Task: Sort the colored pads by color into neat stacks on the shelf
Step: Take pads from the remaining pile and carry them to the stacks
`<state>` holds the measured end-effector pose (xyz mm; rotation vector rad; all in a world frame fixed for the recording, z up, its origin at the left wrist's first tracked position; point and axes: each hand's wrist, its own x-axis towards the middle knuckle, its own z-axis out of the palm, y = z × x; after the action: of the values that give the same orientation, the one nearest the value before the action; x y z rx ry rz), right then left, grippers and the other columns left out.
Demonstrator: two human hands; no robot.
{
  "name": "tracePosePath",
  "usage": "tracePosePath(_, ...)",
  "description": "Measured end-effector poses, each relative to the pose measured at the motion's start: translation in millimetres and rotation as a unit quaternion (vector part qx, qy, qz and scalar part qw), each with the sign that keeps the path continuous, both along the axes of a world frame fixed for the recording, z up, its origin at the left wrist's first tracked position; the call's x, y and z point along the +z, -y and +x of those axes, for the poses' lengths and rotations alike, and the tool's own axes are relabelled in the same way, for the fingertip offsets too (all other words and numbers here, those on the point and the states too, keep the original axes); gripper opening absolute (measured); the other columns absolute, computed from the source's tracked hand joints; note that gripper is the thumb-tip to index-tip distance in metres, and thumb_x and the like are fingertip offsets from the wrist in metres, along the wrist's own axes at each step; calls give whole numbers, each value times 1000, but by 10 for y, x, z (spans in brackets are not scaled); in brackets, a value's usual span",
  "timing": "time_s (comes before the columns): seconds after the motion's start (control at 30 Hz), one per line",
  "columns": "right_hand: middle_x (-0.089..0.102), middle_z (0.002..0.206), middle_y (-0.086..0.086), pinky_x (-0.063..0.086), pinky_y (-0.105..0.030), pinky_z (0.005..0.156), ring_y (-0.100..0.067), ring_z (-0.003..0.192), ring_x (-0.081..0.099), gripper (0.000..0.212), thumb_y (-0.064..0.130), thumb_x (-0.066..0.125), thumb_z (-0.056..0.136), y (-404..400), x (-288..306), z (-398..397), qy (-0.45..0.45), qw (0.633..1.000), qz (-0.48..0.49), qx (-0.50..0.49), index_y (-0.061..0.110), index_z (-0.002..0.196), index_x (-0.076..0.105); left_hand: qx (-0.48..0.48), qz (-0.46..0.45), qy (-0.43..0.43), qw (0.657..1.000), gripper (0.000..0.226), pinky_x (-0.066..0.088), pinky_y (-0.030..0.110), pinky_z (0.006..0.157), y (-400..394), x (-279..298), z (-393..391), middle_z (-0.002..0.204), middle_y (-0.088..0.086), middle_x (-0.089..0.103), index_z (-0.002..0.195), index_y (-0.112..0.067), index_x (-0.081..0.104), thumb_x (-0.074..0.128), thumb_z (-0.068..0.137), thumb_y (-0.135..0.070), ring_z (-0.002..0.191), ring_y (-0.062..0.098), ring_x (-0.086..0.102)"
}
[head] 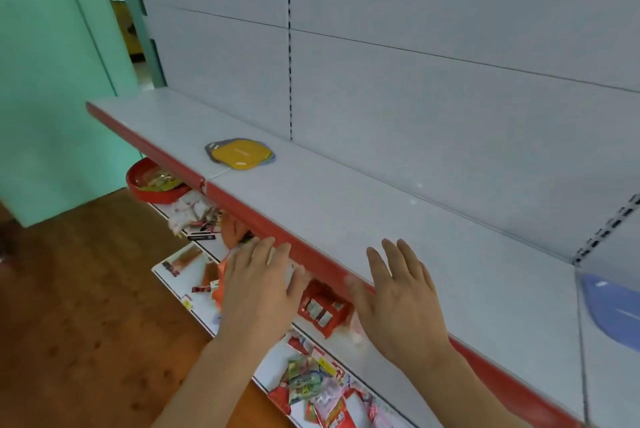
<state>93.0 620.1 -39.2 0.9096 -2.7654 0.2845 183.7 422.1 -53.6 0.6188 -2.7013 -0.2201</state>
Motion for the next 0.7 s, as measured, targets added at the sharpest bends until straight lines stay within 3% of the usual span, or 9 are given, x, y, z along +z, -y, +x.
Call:
tracePosePath(0.13,47,156,-15,33,-51,121,-36,151,32,75,65,20,101,759,-78,-233,2,999,-3,35,14,146,54,18,-5,15,1000,64,41,48,119,650,-52,-73,149,1,60,142,-23,61,27,101,-57,144,25,47)
tracePosePath(0.27,52,151,-18,39,-55,116,-39,147,38,71,62,33,101,1574,-148,-559,10,998,-32,58,10,141,59,54,-11,19,998,60,47,49,114,1330,3,-260,140,4,67,138,-18,66,36,99,-54,136,26,57)
tracePosePath(0.4,55,148,-18,41,-55,115,-40,145,42,71,61,34,99,2254,-117,-843,18,996,-54,68,9,138,61,70,-12,30,997,59,51,46,110,1900,195,-537,133,3,71,137,-18,66,37,99,-52,129,25,62)
tracePosePath(0.7,61,140,-21,47,-56,108,-42,139,49,72,61,33,96,3183,-197,-1421,15,999,-10,49,8,131,66,47,48,20,998,50,54,46,99,2907,216,-1277,122,9,73,137,-11,64,55,99,-42,116,34,65)
